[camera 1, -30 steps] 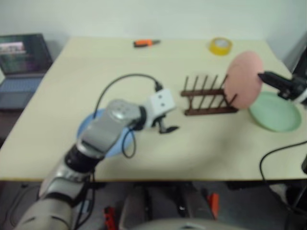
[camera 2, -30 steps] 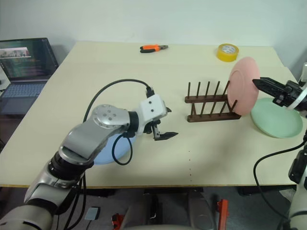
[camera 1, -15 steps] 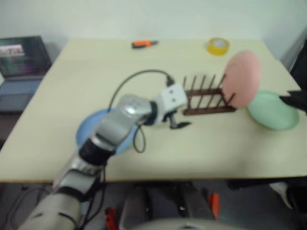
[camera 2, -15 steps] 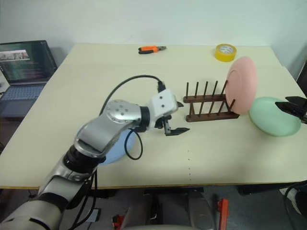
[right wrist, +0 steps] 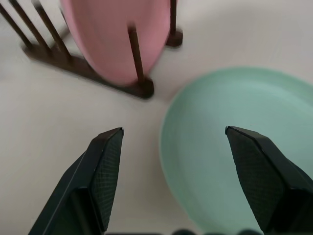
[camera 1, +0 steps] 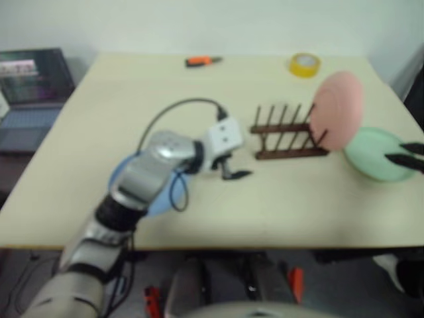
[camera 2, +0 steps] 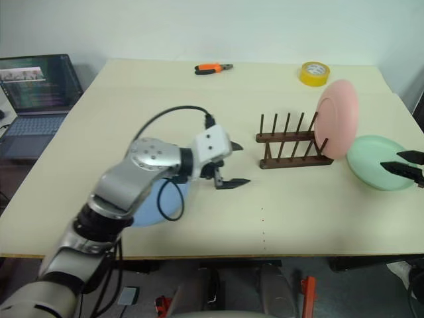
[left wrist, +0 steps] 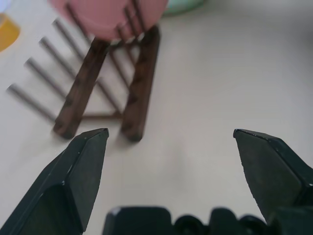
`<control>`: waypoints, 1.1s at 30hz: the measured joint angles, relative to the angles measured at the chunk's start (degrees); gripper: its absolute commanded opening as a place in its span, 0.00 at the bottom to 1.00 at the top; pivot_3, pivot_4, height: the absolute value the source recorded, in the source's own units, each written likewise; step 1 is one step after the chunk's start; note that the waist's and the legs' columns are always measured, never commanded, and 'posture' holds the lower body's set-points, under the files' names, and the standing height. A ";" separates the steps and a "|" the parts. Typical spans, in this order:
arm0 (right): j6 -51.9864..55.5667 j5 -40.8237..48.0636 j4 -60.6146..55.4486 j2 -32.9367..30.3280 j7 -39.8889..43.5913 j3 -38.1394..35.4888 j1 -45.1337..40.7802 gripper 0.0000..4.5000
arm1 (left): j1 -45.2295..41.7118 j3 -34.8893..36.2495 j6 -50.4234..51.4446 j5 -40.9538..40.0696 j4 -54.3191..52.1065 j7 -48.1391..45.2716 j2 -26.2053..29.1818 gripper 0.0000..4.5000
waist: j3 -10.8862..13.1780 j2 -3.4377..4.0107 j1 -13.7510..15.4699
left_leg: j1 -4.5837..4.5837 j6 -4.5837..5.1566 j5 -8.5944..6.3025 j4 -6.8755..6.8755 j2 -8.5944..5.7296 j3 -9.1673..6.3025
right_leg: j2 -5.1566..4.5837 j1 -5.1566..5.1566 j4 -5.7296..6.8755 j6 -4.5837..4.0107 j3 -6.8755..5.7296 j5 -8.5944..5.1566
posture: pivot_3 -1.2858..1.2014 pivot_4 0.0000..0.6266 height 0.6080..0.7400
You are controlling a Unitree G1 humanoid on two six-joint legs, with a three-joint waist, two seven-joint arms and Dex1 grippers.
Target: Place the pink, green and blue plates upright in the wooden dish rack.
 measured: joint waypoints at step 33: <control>-19.68 -18.74 17.82 5.82 -6.63 15.90 -10.70 0.01 | 2.20 -3.34 4.21 1.16 -0.66 3.36 -2.67 1.00 | -0.01 0.01 -0.68 | 0.50 0.00 0.01 -0.03 0.03 -0.13 | 0.04 0.48 0.06 -0.09 -0.06 -0.04 | 0.52 0.24 1.00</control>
